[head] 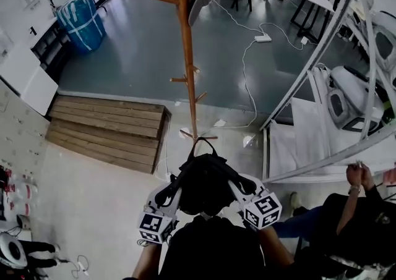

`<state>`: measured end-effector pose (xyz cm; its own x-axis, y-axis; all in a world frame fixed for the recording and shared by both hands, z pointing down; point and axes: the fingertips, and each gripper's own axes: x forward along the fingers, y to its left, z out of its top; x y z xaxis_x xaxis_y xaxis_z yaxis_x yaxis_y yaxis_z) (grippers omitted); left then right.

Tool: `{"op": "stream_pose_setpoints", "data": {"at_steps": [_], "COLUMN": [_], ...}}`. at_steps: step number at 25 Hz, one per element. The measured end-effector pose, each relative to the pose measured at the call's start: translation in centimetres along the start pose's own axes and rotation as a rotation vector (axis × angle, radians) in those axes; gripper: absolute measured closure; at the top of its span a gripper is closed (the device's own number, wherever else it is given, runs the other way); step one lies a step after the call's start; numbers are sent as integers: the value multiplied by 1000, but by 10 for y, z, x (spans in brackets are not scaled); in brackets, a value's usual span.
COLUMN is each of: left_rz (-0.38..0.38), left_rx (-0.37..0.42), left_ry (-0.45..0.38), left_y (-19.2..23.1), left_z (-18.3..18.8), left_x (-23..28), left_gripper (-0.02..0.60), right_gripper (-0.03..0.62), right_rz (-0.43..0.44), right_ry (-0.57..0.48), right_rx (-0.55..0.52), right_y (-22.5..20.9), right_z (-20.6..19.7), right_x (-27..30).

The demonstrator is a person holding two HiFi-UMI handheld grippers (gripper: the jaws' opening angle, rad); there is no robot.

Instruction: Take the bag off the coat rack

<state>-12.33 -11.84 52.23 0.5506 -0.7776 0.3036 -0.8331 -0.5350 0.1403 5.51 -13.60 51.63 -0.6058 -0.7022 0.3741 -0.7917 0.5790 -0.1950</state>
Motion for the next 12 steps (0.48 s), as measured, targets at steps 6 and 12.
{"op": "stream_pose_setpoints", "data": {"at_steps": [6, 12], "left_rz": [11, 13], "left_rx": [-19, -22], "left_ry": [17, 18], "left_y": [-16, -27], "left_z": [-6, -8], "left_x": [-3, -5], "left_gripper": [488, 488], "right_gripper": [503, 503], "right_rz": [15, 26], "right_ry": [3, 4], "right_rx": [4, 6], "right_y": [0, -1], "right_z": [-9, -13], "right_x": [-15, -26]}}
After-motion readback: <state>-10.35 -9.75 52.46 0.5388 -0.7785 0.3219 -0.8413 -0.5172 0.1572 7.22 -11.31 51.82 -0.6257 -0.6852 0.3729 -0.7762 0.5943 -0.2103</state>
